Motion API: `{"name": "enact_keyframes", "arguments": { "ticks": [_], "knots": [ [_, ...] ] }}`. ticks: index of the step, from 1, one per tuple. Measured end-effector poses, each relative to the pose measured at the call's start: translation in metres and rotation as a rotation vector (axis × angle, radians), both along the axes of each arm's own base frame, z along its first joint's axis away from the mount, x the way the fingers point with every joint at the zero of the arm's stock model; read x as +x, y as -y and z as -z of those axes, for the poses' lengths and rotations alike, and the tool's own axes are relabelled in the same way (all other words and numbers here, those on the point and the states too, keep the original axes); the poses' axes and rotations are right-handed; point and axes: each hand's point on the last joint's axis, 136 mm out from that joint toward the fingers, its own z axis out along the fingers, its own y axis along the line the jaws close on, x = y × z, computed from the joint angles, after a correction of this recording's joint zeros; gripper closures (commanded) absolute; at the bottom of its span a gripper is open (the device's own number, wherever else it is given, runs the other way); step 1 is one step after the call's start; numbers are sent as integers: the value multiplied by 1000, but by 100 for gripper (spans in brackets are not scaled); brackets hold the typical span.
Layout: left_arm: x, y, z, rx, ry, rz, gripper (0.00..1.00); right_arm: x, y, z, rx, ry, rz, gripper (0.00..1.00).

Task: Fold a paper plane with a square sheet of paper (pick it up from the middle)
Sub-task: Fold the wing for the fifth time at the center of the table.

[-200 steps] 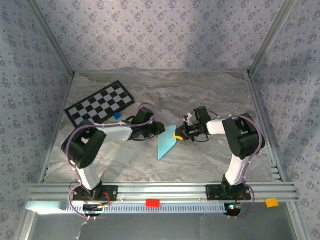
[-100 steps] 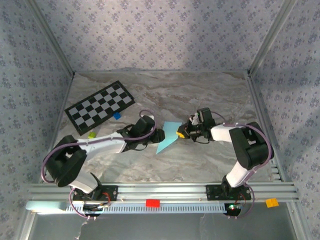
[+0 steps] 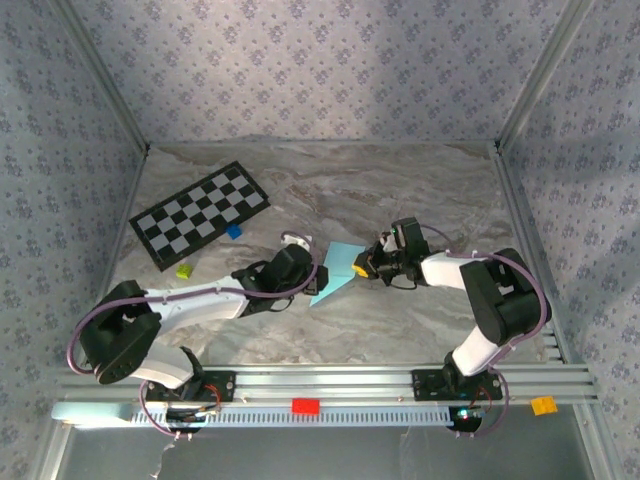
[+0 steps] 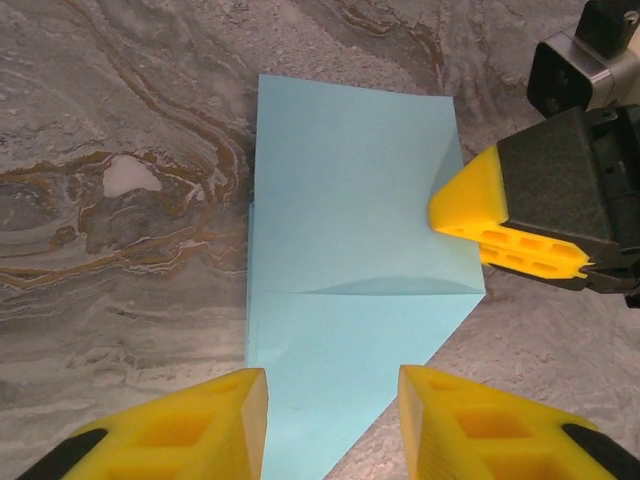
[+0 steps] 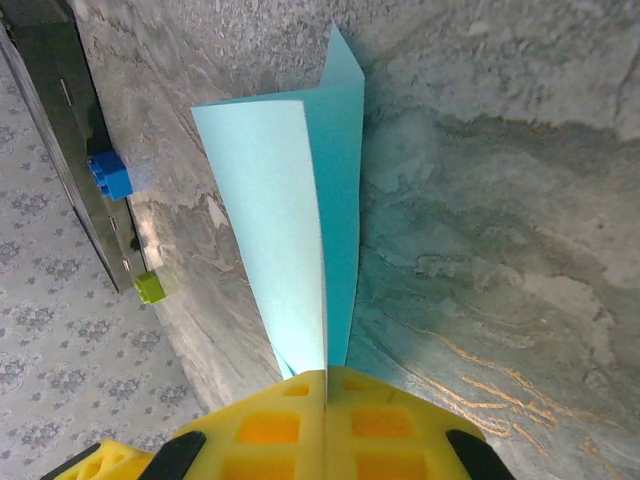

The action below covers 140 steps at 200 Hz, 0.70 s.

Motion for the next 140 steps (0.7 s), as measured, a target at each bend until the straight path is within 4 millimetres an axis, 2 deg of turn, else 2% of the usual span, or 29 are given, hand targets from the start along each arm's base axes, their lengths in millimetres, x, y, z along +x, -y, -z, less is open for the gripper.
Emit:
{"name": "enact_keyframes", "arguments": {
  "ticks": [93,140],
  "knots": [
    [-9,3,-1,78,49,35,53,0,2,-5,0,13,20,98],
    [-20,13,0,92,49,76,52,-3,5,-6,-8,8,45,98]
  ]
}}
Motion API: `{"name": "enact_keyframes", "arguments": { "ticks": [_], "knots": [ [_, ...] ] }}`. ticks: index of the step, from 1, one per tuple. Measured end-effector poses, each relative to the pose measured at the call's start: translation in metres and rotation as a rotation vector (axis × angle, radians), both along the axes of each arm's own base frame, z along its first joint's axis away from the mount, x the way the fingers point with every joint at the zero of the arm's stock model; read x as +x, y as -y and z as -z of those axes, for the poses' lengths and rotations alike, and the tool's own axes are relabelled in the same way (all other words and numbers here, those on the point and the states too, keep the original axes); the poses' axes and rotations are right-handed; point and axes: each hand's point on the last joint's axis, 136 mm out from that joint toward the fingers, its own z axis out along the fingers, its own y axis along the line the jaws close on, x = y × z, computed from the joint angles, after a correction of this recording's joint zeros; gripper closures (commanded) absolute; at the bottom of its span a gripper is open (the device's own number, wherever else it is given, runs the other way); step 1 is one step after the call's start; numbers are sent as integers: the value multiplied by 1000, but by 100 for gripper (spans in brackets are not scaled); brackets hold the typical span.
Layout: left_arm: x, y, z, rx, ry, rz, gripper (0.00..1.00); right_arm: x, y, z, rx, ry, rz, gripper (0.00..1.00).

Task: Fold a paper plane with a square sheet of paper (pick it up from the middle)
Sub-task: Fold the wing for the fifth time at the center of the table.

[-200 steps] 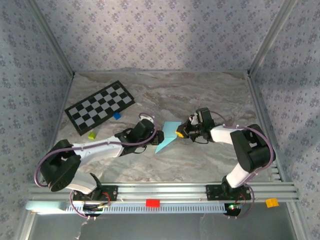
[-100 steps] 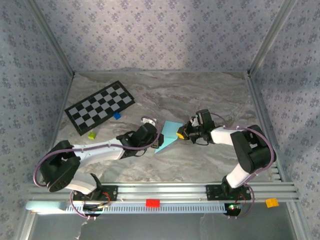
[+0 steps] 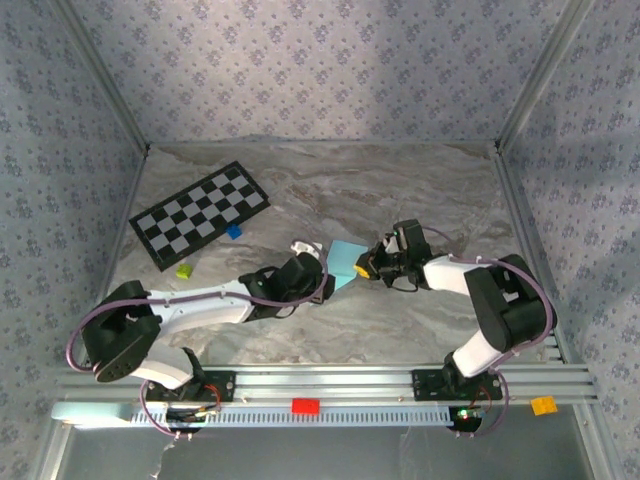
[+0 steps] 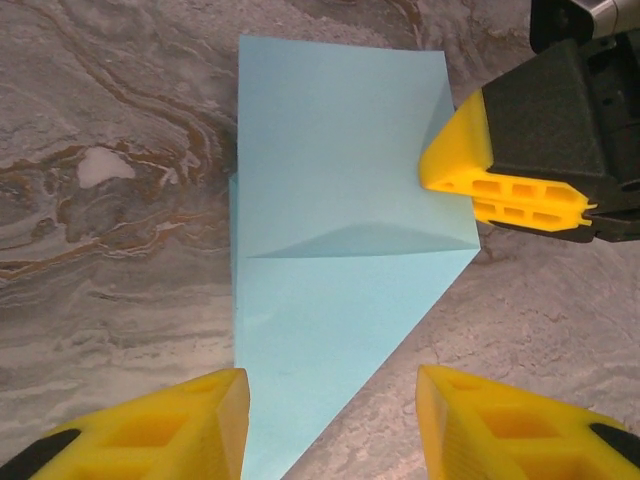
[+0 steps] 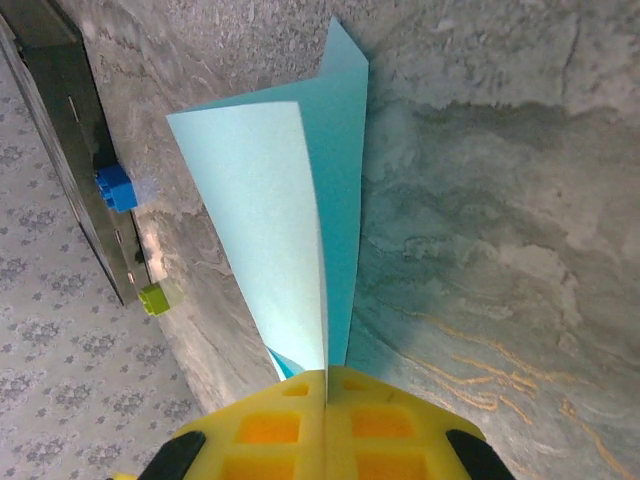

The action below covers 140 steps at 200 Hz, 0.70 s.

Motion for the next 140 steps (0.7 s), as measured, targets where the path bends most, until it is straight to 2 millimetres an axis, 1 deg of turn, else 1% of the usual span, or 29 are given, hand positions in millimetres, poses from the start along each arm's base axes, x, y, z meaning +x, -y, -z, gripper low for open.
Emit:
{"name": "enact_keyframes", "arguments": {
  "ticks": [22,48,76,103,140],
  "knots": [
    [-9,8,4,27,-3,40,52,1,0,-5,5,12,4,98],
    [-16,22,11,85,-3,89,52,2,1,-5,4,9,13,98],
    [-17,32,17,162,6,117,52,2,1,-5,6,4,17,98],
    [-14,35,26,244,17,128,52,2,0,-5,6,3,16,98],
    [-11,30,40,351,21,141,53,2,0,-5,7,1,18,98]
  ]
}}
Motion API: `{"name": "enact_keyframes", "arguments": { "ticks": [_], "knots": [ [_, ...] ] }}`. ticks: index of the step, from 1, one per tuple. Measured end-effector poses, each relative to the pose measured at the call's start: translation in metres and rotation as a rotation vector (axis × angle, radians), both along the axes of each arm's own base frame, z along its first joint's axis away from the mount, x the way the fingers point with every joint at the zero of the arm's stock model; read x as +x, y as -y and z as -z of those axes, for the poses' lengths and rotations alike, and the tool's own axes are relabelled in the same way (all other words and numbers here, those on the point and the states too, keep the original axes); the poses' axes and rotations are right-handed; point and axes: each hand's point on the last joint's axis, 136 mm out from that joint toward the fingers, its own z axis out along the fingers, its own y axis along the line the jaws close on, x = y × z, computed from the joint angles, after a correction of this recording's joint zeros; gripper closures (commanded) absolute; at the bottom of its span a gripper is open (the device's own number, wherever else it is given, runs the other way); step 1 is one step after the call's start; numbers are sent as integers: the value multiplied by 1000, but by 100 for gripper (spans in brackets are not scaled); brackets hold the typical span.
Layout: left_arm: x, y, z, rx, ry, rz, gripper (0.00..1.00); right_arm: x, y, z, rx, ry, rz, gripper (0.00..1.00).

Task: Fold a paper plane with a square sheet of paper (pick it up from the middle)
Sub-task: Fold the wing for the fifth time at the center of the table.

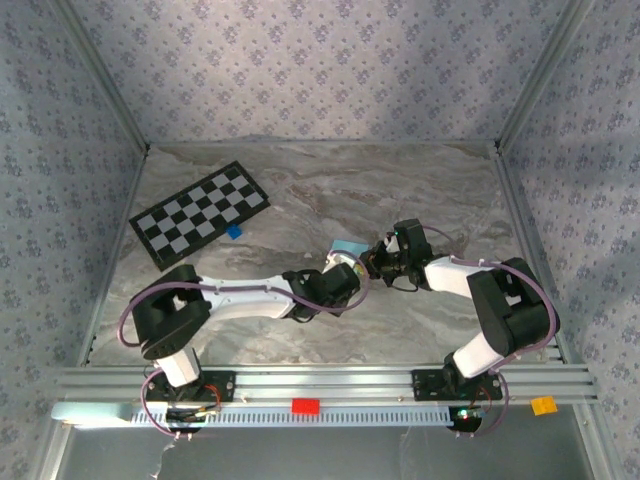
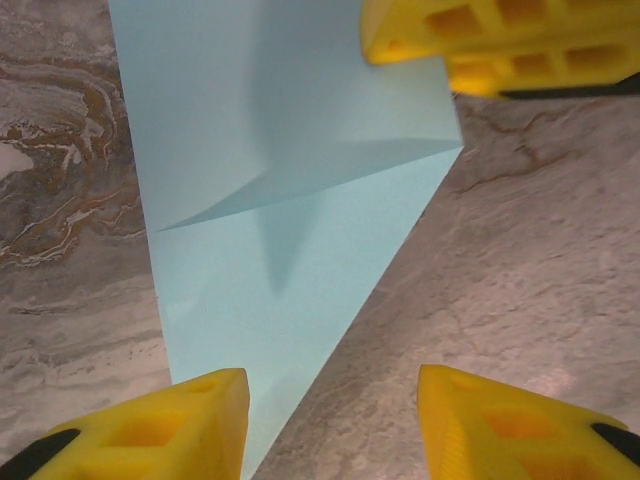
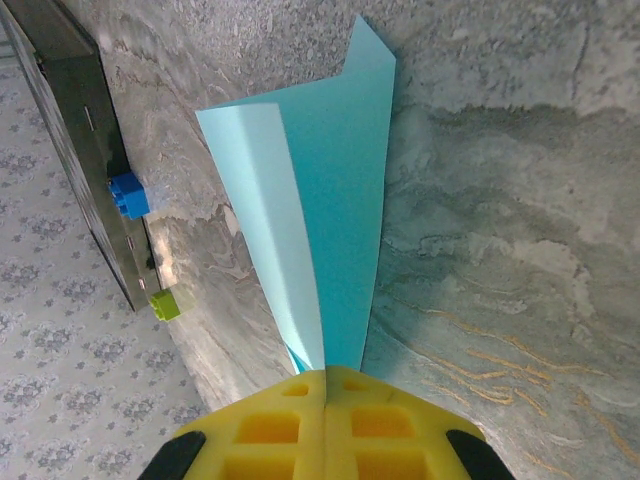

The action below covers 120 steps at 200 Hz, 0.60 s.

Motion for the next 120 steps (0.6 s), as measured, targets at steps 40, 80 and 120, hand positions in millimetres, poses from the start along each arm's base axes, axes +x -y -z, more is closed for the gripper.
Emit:
{"name": "enact_keyframes", "arguments": {
  "ticks": [40,80,120],
  "knots": [
    [3,-2,6,61,10,19,55,0,0,0,0,0,0,98],
    [7,-3,13,112,27,26,56,0,0,0,0,0,0,98],
    [11,-10,18,174,45,19,57,0,0,0,0,0,0,98]
  ]
}}
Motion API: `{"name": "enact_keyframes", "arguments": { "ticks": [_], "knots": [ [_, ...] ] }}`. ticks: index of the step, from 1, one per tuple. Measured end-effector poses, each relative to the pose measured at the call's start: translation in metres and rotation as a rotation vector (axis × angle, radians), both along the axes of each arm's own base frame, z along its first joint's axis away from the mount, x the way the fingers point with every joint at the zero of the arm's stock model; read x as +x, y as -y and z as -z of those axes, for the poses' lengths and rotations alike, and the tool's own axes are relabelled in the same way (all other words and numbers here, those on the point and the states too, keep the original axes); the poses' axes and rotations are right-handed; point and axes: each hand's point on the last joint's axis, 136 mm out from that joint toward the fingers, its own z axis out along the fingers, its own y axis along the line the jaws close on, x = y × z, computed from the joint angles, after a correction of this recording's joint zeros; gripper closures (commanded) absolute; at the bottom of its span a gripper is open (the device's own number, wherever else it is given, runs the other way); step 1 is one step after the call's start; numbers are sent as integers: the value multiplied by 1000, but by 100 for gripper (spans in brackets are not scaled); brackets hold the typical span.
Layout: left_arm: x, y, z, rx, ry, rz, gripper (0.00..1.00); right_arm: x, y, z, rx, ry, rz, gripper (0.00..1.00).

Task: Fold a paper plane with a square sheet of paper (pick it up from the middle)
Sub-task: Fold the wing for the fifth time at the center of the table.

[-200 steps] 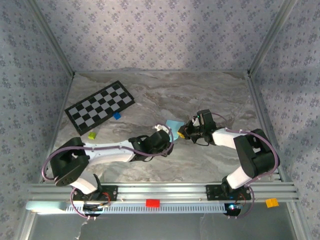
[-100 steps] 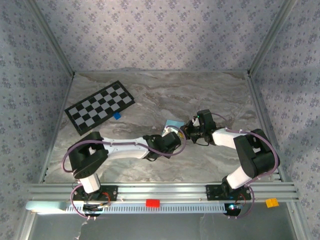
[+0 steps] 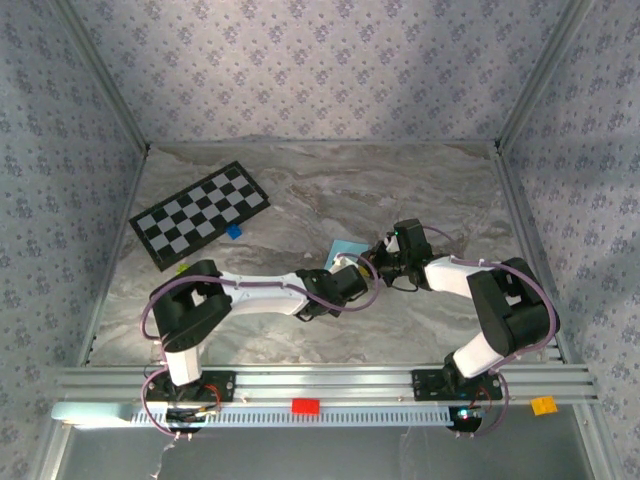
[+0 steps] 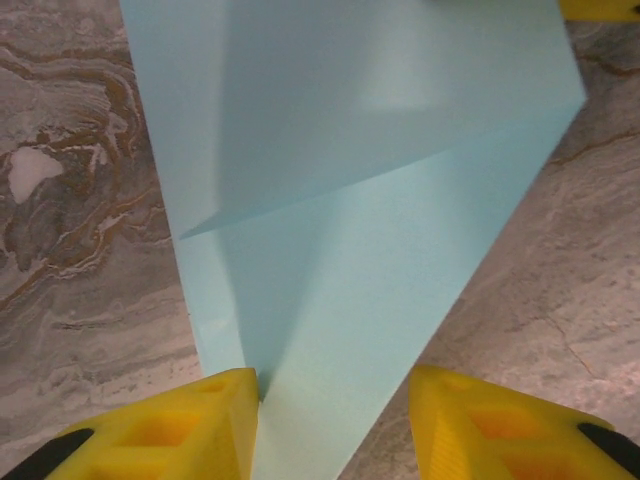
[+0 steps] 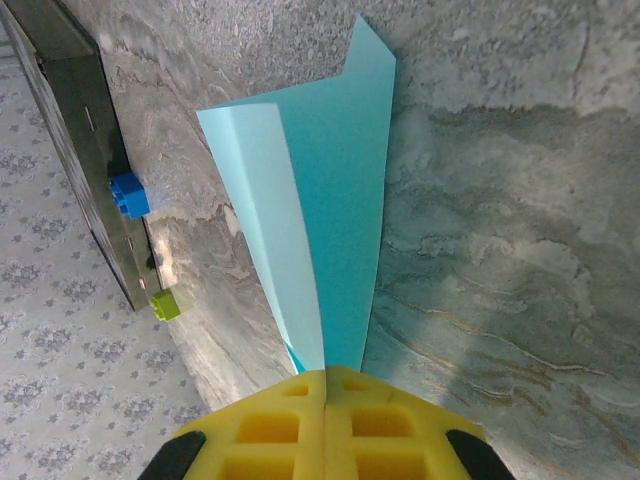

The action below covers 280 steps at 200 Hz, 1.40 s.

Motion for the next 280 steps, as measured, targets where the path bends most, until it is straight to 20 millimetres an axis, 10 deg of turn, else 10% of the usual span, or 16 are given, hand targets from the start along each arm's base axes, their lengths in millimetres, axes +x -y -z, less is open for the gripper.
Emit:
{"name": "enact_keyframes", "arguments": {
  "ticks": [220,280],
  "knots": [
    [8,-4,3,70,41,1,87,0,0,0,0,1,0,95],
    [8,-2,3,53,35,-6,92,-3,2,-3,-18,15,-13,80]
  ]
}}
